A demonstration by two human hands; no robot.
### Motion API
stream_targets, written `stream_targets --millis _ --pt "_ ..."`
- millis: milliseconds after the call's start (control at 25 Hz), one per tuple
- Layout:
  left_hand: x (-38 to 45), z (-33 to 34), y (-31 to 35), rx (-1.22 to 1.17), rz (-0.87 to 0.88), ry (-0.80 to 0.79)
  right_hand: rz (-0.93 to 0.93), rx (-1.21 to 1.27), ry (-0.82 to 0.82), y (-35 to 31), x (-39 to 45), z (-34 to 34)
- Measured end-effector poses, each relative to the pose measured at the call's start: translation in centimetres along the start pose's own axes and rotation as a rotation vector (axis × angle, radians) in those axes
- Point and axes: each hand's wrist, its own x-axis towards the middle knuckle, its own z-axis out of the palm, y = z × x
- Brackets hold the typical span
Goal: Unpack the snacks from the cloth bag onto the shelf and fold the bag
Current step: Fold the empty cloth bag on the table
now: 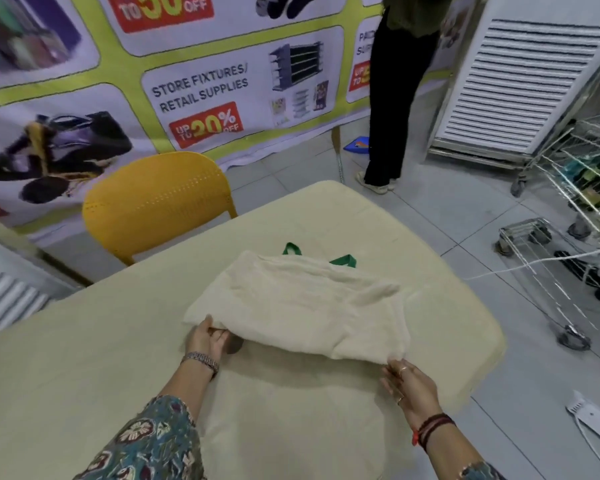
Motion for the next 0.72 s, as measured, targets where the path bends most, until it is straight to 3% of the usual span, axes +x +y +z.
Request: stream_targets --millis 240,400,520,640,720 --pt "-3.8 -17.4 5.5 -0.237 0.153 0.156 -0.031 -0.24 -0.195 7.6 -4.3 7.1" --pt "-7.2 -28.2 5.7 -0.295 0.175 0.295 -0.065 -0.348 -0.207 12.8 -7.3 9.5" --pt "-8.7 -33.7 3.6 -0.217 0.108 0.382 -0.104 -0.482 -0.165 15.7 -7.8 9.9" --pt "-9.5 -38.6 2.3 -0.054 0.136 0.514 -0.288 -0.791 -0.16 17.3 -8.4 10.2" --pt "-9.7 -41.7 2.3 0.226 0.217 0.609 -0.395 -0.921 -0.194 17.2 -9.0 10.9"
